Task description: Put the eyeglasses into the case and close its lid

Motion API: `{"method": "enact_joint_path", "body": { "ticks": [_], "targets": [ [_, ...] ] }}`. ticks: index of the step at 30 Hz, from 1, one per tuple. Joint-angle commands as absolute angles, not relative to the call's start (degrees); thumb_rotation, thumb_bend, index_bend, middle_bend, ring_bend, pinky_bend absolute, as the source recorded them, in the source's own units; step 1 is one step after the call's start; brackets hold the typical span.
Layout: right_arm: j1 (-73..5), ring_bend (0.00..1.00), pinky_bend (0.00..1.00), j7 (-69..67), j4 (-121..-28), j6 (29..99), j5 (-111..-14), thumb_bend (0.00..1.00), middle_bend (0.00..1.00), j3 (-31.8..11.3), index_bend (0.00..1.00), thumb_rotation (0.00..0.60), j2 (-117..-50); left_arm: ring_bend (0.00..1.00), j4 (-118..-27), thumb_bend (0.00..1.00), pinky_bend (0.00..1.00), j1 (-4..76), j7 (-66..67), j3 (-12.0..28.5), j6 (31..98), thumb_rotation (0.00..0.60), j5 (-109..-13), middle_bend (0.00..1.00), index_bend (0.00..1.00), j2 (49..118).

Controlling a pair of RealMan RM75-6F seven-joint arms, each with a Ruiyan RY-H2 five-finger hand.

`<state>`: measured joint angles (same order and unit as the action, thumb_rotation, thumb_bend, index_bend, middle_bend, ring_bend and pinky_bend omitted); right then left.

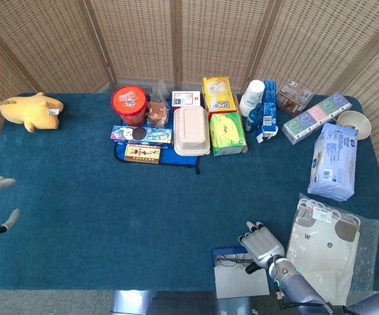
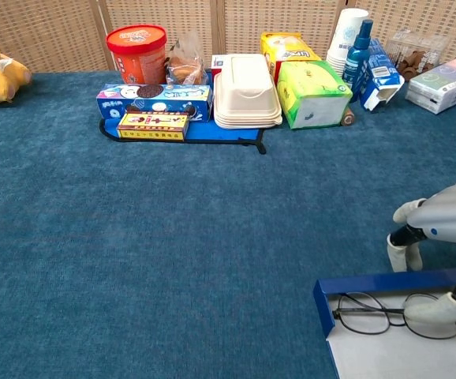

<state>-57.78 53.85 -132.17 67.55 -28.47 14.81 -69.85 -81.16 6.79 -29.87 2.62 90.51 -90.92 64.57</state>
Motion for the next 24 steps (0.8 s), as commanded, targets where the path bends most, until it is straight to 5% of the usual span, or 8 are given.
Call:
{"method": "enact_joint_path", "body": {
  "ticks": [1, 24],
  "targets": [
    [-57.6, 0.07, 0.15, 53.9, -132.3, 67.8, -28.7, 0.28, 0.33, 14.9, 0.29, 0.226, -69.9, 0.18, -81.2, 0.31, 0.07, 6.8, -29.9, 2.6, 90.5, 0.6, -91.0, 0.28, 0.23, 64.6],
    [-57.0, 0.07, 0.15, 54.2, -132.0, 67.3, -31.5, 0.28, 0.33, 14.5, 0.29, 0.229, -70.1, 0.18, -81.4, 0.31, 0.07, 6.5, -29.7, 2.6, 90.9, 0.6, -90.8, 0.28, 0.23, 64.4]
  ]
}}
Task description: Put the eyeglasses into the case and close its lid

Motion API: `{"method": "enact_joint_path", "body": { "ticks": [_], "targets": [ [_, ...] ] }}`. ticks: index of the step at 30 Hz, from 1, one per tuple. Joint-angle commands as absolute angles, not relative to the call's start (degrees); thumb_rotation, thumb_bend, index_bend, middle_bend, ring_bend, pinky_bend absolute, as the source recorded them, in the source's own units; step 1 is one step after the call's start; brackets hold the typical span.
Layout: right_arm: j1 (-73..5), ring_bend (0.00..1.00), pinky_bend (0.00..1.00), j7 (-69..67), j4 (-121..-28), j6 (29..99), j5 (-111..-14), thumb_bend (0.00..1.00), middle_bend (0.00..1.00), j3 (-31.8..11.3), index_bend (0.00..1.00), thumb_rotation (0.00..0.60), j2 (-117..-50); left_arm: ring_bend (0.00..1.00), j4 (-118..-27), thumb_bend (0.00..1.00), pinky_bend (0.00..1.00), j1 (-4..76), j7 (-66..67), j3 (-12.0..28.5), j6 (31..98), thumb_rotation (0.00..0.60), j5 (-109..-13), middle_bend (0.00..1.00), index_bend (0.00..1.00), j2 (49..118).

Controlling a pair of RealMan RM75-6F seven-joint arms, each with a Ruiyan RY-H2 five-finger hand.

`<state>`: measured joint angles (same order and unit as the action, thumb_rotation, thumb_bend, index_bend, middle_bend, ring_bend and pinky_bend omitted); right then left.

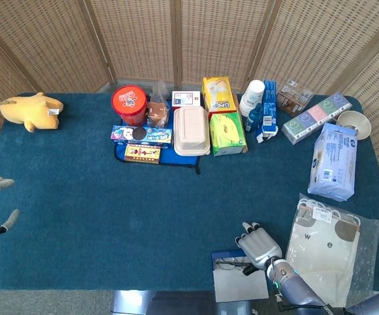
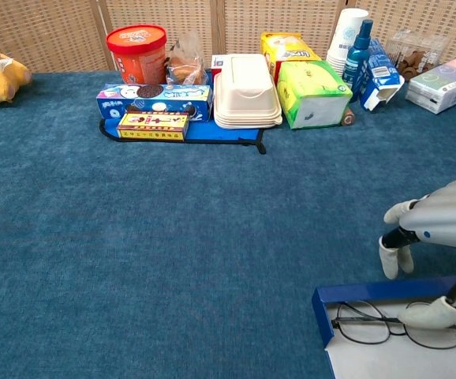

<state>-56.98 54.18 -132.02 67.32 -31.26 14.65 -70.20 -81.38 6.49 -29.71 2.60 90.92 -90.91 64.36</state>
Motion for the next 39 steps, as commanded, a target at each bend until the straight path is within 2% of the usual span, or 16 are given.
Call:
{"method": "enact_joint_path", "body": {
  "ticks": [1, 11, 22, 30, 39],
  "targets": [
    [-57.0, 0.07, 0.15, 54.2, -131.9, 67.3, -31.7, 0.28, 0.33, 14.5, 0.29, 0.23, -70.0, 0.18, -81.4, 0.31, 0.07, 6.4, -29.7, 2.6, 91.0, 0.6, -90.8, 0.28, 0.23, 64.4],
    [-55.4, 0.07, 0.15, 53.3, -132.9, 69.9, -35.9, 0.28, 0.33, 14.2, 0.3, 0.229, -67.8, 0.18, -81.7, 0.31, 0.07, 6.6, -29.6, 3.4, 91.7, 0.6, -90.7, 0.28, 0.23, 64.3],
    [-47.4, 0.07, 0.15, 48.9, -135.0, 76.1, -51.3, 0.32, 0.33, 16.9, 0.28, 0.231, -62.6, 0.18, -82.4, 0.31, 0.07, 6.7, -29.4, 3.8, 92.0, 0.6, -90.7, 0.28, 0.23, 64.5],
    [-40.8, 0.03, 0.15, 47.6, -134.3, 79.4, -61.1, 0.34, 0.26, 19.9, 0.17, 0.296, -62.1, 0.18, -83.0, 0.31, 0.07, 7.0, -31.9, 4.9, 92.4, 0.6, -90.1, 0.28, 0.2, 63.9],
    [-31.8, 0.0, 0.15, 46.4, -128.6, 84.4, -72.2, 0.34, 0.21, 21.4, 0.09, 0.351, -65.5, 0.18, -84.2, 0.31, 0.07, 7.2, -33.7, 6.4, 92.8, 0.6, -88.6, 0.28, 0.16, 63.2]
  ]
}}
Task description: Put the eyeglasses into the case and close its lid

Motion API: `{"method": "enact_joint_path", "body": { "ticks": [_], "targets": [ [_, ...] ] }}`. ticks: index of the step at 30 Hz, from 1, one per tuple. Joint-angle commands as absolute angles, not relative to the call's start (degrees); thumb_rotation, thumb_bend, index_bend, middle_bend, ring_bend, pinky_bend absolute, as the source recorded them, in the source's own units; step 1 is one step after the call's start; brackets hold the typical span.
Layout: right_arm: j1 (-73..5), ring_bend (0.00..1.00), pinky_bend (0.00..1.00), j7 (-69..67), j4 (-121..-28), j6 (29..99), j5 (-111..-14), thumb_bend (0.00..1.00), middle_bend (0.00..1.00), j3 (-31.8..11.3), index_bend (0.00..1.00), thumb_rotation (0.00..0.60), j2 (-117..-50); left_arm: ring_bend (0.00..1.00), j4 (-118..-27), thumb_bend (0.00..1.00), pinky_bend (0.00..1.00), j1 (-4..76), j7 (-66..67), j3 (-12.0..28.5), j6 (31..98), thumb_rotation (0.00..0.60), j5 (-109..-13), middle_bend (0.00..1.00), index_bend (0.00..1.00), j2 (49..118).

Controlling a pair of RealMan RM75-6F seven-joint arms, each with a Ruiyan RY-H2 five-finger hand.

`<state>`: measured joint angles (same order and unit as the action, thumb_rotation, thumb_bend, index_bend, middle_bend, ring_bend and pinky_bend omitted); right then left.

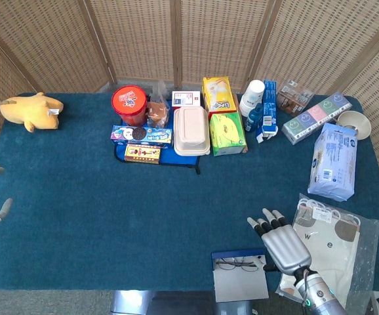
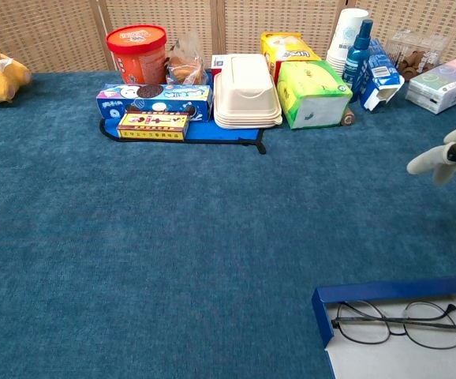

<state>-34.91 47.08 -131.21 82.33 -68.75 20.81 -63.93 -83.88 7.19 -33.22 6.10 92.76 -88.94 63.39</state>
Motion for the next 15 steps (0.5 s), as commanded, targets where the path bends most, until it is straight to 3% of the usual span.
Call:
{"method": "enact_joint_path", "body": {
  "ticks": [1, 15],
  "targets": [
    [-31.1, 0.0, 0.14, 46.4, -127.9, 84.8, -73.1, 0.34, 0.2, 21.4, 0.09, 0.367, -65.9, 0.18, -84.4, 0.31, 0.07, 7.3, -34.0, 6.6, 92.7, 0.6, -88.4, 0.28, 0.16, 63.0],
    [-21.1, 0.0, 0.11, 39.4, -112.5, 88.6, -85.6, 0.34, 0.16, 20.5, 0.01, 0.487, -71.7, 0.18, -89.5, 0.31, 0.07, 7.8, -38.7, 8.2, 90.9, 0.6, -86.2, 0.27, 0.16, 59.9]
  ]
}}
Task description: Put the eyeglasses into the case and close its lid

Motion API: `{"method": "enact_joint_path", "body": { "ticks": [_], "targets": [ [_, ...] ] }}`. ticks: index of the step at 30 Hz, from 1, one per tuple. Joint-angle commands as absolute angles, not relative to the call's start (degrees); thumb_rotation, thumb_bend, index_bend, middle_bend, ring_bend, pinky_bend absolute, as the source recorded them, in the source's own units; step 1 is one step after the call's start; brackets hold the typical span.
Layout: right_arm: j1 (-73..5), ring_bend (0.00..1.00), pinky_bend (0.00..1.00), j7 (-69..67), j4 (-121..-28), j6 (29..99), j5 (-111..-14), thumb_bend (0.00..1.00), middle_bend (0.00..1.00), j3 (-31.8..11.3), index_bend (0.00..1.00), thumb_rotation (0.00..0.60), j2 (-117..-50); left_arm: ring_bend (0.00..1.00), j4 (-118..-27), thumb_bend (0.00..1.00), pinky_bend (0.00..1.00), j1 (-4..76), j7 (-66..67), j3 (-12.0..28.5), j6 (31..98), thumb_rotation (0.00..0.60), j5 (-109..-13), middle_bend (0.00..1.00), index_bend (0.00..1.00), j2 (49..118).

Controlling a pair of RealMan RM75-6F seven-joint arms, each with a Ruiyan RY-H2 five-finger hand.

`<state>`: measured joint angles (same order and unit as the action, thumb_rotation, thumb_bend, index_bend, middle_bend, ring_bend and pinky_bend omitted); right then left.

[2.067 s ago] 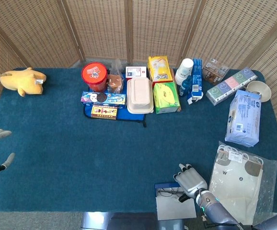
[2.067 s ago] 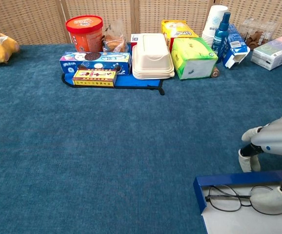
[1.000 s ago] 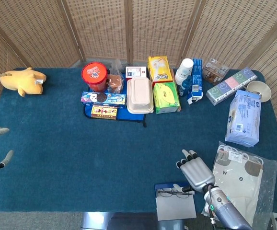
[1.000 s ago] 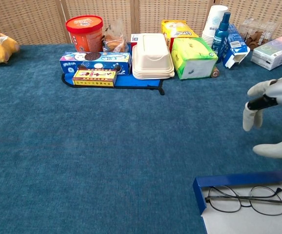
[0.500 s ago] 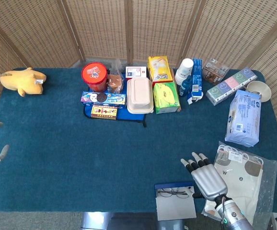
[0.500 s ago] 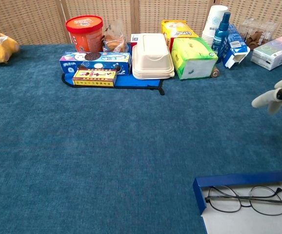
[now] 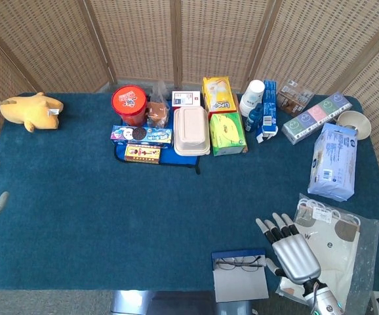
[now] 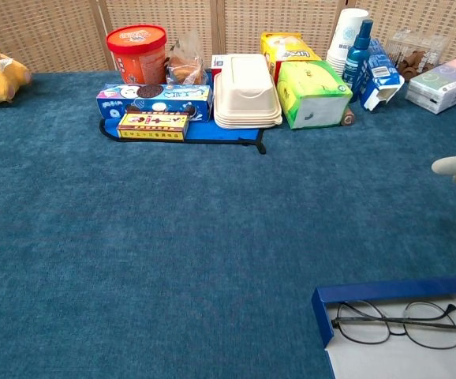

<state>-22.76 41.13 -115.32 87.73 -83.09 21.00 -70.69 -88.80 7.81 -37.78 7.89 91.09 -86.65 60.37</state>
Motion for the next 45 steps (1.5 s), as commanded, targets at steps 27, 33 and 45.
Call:
{"method": "enact_joint_path", "body": {
  "ticks": [27, 33, 45],
  "targets": [
    [-10.6, 0.0, 0.08, 27.4, -89.5, 90.0, -99.6, 0.23, 0.07, 19.0, 0.0, 0.6, -78.1, 0.18, -93.2, 0.31, 0.07, 8.1, -43.6, 10.4, 88.1, 0.6, -82.9, 0.28, 0.16, 57.0],
    [-7.8, 0.0, 0.07, 28.8, -87.2, 91.0, -101.7, 0.23, 0.02, 18.8, 0.0, 0.6, -80.0, 0.18, -92.7, 0.31, 0.07, 7.7, -44.4, 10.1, 88.0, 0.6, -82.9, 0.28, 0.16, 57.2],
    [-3.8, 0.0, 0.07, 31.0, -85.6, 91.7, -105.8, 0.23, 0.0, 19.1, 0.0, 0.6, -81.3, 0.18, -89.8, 0.31, 0.07, 6.2, -47.0, 9.2, 89.2, 0.6, -83.6, 0.27, 0.15, 57.8]
  ]
}}
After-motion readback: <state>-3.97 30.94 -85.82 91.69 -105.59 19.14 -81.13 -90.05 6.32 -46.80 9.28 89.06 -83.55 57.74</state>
